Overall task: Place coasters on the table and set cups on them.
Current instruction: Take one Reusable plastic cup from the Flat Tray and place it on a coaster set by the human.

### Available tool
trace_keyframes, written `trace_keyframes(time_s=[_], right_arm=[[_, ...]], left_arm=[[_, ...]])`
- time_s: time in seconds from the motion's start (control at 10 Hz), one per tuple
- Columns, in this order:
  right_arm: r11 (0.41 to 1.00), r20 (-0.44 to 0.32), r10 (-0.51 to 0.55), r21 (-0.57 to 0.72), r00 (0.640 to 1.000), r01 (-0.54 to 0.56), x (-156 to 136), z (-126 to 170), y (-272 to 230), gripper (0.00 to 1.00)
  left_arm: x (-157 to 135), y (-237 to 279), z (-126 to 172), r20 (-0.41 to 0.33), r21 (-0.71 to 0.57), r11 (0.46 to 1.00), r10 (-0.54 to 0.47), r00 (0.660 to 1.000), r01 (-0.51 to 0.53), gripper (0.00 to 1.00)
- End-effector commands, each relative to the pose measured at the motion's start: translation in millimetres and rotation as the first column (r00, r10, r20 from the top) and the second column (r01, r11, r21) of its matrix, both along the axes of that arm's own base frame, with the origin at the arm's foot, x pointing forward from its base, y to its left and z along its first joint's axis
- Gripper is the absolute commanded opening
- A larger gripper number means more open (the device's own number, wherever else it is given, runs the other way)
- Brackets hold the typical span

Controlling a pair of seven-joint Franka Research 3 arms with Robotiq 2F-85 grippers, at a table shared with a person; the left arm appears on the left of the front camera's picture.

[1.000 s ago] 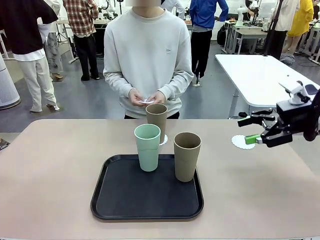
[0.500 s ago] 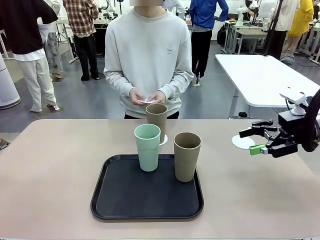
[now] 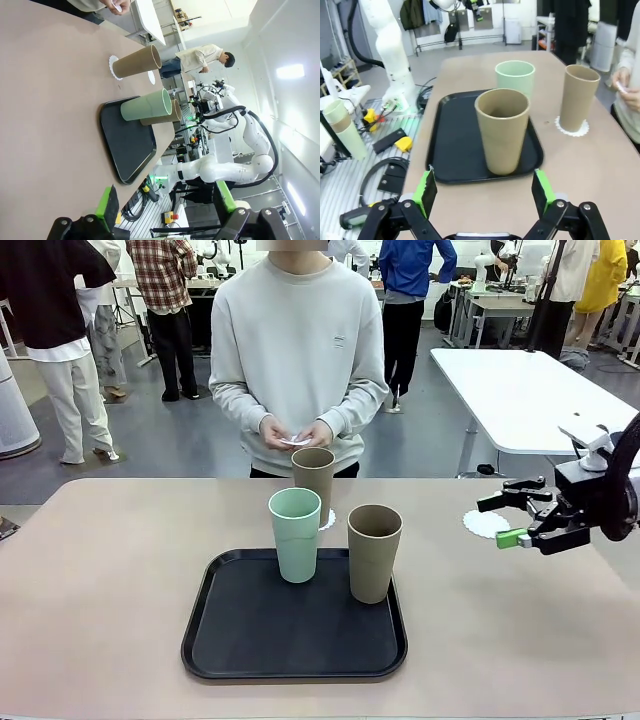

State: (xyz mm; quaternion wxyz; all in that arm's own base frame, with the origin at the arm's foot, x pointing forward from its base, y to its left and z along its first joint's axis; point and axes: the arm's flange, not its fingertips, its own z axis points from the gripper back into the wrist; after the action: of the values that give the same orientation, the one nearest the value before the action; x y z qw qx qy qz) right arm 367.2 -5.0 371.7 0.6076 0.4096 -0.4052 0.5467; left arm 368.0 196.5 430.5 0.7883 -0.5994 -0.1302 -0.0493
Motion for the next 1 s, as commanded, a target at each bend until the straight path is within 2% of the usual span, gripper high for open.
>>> trace_keyframes(time_s=[0.0,0.1,0.2,0.3,0.4,0.5,0.6,0.9], right_arm=[[0.999,0.082,-0.006,0.032,0.997,0.004,-9.4,-48.2,25.5,1.0],[0.999,0.088,0.003,0.054,0.996,-0.007,-7.0,-59.1,29.9,1.0],[0.998,0.066,0.018,0.06,0.998,-0.022,-4.8,-71.6,35.1,1.0],[0.997,0.005,0.036,0.065,0.999,-0.036,-3.0,-86.3,41.6,1.0],[0.996,0.003,0.049,0.075,0.999,-0.049,-2.8,-96.6,47.2,1.0],[0.994,0.012,0.072,0.081,0.997,-0.073,-3.9,-104.3,54.5,1.0],[0.989,0.059,0.103,0.098,0.993,-0.109,-4.9,-110.4,61.4,1.0],[0.984,0.091,0.104,0.137,0.99,-0.116,-2.3,-120.1,83.3,1.0]], left_arm=[[-0.6,0.7,1.5,0.006,-0.005,1.0,0.001,1.0,-0.001,1.0],[-0.6,0.7,1.5,0.006,-0.005,1.0,0.001,1.0,-0.001,1.0],[-0.6,0.7,1.5,0.006,-0.005,1.0,0.001,1.0,-0.001,1.0],[-0.6,0.7,1.5,0.006,-0.005,1.0,0.001,1.0,-0.001,1.0],[-0.6,0.7,1.5,0.006,-0.005,1.0,0.001,1.0,-0.001,1.0],[-0.6,0.7,1.5,0.006,-0.005,1.0,0.001,1.0,-0.001,1.0],[-0.6,0.7,1.5,0.006,-0.005,1.0,0.001,1.0,-0.001,1.0],[-0.6,0.7,1.5,0.006,-0.005,1.0,0.001,1.0,-0.001,1.0]])
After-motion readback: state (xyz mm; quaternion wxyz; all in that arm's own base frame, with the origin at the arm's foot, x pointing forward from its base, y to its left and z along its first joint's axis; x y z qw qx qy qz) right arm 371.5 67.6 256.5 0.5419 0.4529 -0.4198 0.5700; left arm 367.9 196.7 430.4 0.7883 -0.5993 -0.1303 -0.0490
